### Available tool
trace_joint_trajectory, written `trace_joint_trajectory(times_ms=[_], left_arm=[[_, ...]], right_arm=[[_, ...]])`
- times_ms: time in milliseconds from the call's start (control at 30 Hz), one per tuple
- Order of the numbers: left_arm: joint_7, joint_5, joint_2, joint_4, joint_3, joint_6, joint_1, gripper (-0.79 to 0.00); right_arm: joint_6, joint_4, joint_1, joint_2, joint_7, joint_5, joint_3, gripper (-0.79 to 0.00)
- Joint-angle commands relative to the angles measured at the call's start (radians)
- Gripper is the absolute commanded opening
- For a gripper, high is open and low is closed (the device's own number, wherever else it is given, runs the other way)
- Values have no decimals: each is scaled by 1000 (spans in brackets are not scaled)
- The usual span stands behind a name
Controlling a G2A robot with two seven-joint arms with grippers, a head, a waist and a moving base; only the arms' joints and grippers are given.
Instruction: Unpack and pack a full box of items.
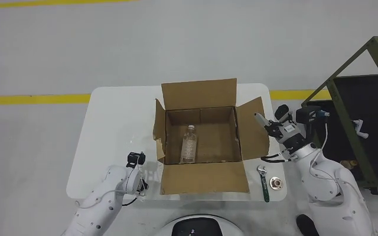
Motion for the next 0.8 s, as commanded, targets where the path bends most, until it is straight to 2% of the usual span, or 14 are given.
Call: trace_joint_trajectory(times_ms=[0,67,133,433,767], left_arm=[[1,0,-2,6,1,2,-2,-283],[3,1,-4,11,1,4,-3,-394],[5,5,-6,18,1,5,-5,-413],[14,9,-14,44,2,6,-14,-434],[18,12,-22,55,2,2,-18,-409]], right_arm=[[1,3,0,0,0,-1,0,0],[1,3,1,0,1,-1,0,0],[0,5,2,0,1,-1,-1,0],[-3,15,13,1,5,-4,-6,0],[-4,22,18,1,5,-6,-8,0]])
